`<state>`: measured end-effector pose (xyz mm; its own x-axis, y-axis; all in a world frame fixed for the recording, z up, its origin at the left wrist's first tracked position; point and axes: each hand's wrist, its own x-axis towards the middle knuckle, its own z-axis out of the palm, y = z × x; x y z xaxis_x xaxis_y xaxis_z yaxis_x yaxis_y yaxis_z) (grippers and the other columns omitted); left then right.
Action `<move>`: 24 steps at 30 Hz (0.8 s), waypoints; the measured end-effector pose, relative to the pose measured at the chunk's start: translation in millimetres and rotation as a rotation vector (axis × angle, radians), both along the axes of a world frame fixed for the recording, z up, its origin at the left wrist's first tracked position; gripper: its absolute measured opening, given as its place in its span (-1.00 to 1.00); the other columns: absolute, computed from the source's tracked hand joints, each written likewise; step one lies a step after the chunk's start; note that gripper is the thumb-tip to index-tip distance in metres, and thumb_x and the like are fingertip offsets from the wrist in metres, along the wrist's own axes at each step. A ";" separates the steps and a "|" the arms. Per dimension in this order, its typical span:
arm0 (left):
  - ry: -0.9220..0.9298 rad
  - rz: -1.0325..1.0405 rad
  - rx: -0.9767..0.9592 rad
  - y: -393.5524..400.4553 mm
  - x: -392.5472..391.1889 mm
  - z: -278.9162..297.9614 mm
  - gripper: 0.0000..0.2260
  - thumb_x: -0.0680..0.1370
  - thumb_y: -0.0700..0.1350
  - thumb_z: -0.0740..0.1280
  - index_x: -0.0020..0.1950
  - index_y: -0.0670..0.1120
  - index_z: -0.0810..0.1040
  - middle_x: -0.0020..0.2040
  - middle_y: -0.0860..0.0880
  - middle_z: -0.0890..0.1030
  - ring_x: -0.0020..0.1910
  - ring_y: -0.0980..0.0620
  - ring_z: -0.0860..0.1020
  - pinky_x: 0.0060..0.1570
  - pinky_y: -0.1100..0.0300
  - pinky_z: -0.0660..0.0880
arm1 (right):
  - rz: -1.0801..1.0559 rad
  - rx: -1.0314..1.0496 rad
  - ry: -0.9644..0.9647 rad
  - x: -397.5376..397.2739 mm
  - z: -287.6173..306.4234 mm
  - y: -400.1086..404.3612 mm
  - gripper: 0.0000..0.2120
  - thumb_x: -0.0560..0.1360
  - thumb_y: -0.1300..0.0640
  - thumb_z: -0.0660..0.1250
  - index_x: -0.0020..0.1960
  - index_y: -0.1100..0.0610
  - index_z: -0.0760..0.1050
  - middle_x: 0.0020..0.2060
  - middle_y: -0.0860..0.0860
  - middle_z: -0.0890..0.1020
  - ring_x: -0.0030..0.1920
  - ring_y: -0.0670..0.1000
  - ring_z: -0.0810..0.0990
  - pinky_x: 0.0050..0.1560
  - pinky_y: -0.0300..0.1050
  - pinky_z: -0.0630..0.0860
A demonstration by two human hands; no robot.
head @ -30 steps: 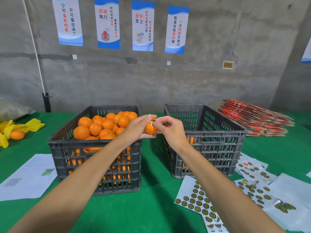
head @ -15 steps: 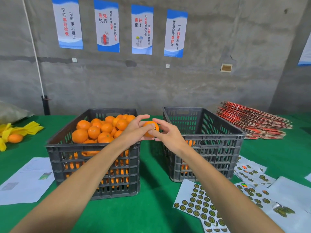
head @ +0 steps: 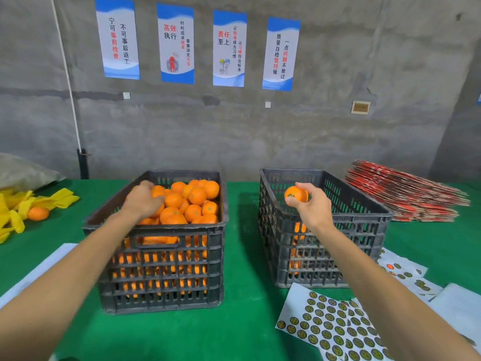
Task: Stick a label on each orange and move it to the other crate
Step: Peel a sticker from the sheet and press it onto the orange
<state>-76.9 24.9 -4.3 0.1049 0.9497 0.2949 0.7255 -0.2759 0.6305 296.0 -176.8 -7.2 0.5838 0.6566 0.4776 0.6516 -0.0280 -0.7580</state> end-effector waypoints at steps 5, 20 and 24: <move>0.161 0.001 -0.243 14.7 -29.4 -12.0 -0.57 0.51 0.06 0.53 0.23 -0.19 0.61 0.26 -0.22 0.60 0.15 -0.16 0.55 0.19 0.00 0.48 | -0.031 -0.096 -0.086 17.5 -20.5 0.6 -0.54 0.62 0.06 0.39 0.49 0.04 0.46 0.41 0.11 0.52 0.43 0.19 0.45 0.44 0.18 0.41; 0.561 -0.147 -0.343 4.1 75.4 -7.1 -0.35 0.58 0.25 0.37 0.53 -0.12 0.42 0.53 -0.14 0.41 0.44 -0.19 0.43 0.38 -0.09 0.43 | -0.002 -0.217 -0.251 21.3 -21.9 -17.4 -0.68 0.68 0.30 0.13 0.27 0.18 0.62 0.31 0.13 0.54 0.19 0.12 0.59 0.24 -0.05 0.52; 0.662 -0.144 -0.339 11.0 67.4 -20.3 -0.59 0.65 0.07 0.33 0.46 -0.07 0.50 0.47 -0.12 0.48 0.41 -0.12 0.46 0.44 -0.03 0.38 | 0.001 -0.103 -0.235 17.8 -27.0 -22.6 -0.72 0.65 0.30 0.18 0.19 0.18 0.64 0.18 0.09 0.60 0.15 0.06 0.59 0.17 -0.20 0.43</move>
<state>-9.5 36.0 -24.6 0.2880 0.9408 -0.1786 0.9536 -0.2648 0.1430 313.8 -199.4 -34.2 0.4636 0.7096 0.5306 0.8098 -0.0964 -0.5787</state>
